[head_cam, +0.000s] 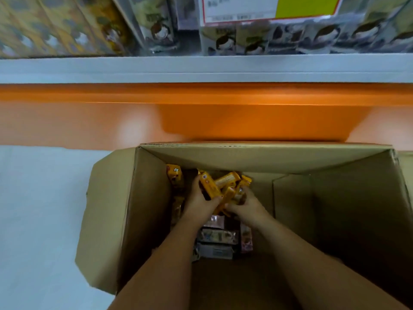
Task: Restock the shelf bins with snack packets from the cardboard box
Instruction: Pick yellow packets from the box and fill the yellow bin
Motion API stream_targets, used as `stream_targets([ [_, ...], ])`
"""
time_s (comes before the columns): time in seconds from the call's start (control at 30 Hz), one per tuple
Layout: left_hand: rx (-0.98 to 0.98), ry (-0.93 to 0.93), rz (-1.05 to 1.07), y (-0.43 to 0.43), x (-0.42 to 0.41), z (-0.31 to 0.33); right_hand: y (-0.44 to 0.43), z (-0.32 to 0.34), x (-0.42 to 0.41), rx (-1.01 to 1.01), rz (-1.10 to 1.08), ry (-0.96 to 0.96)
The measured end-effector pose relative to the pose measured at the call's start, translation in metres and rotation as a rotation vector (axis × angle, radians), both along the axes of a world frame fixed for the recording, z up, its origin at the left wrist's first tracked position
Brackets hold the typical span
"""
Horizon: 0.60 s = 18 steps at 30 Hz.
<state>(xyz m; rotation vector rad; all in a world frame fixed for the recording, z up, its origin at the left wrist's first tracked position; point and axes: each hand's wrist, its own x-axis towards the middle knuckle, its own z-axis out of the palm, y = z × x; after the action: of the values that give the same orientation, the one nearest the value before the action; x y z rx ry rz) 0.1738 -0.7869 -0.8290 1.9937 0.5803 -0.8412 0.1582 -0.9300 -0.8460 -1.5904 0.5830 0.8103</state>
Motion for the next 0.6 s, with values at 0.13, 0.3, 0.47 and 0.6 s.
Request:
stream_targets([
  [0.13,-0.069,0.026,0.048,-0.007,0.005,-0.003,-0.003,-0.009,-0.003,0.050,-0.219,0.029],
  [0.3,-0.180,0.053,0.023,-0.016,0.009,-0.001,-0.011,-0.018,-0.003,0.106,-0.325,0.100],
  [0.47,-0.235,0.081,-0.053,-0.023,0.008,-0.001,-0.020,-0.012,0.000,0.061,-0.265,0.084],
  [0.6,-0.277,0.106,-0.085,-0.022,0.009,0.005,-0.032,0.001,0.001,0.030,-0.205,0.020],
])
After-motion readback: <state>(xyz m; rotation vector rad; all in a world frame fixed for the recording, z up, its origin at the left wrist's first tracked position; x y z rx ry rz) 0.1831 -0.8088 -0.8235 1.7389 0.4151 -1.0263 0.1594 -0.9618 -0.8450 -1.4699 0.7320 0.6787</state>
